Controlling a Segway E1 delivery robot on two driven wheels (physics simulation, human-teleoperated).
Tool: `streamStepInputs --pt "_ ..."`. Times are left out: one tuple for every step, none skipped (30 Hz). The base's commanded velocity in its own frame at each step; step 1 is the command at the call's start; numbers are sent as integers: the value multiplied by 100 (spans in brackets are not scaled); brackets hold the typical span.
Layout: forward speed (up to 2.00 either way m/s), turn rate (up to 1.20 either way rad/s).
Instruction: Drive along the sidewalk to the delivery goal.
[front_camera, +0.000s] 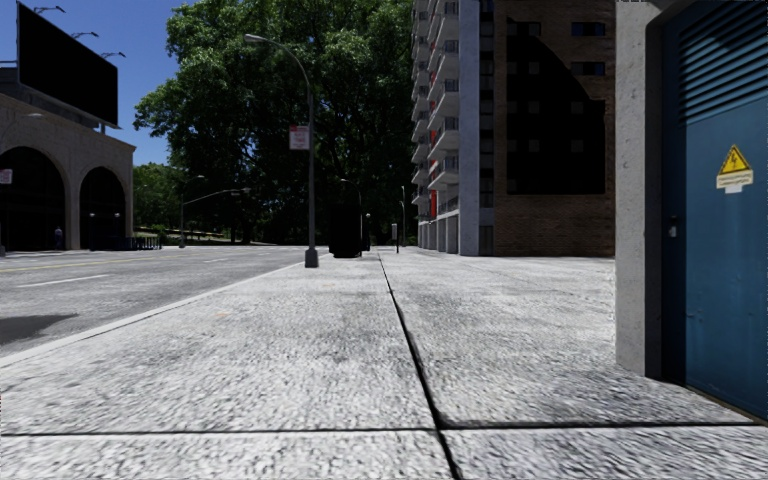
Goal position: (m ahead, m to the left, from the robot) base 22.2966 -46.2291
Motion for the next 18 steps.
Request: streamStepInputs --pt "200 0" --pt "200 0" --pt "200 0" --pt "200 0" --pt "200 0" --pt "200 0" --pt "200 0" --pt "200 0" --pt "200 0" --pt "200 0" --pt "200 0" --pt "200 0" --pt "200 0" --pt "200 0" --pt "200 0" --pt "200 -3" --pt "200 -10" --pt "200 -26"
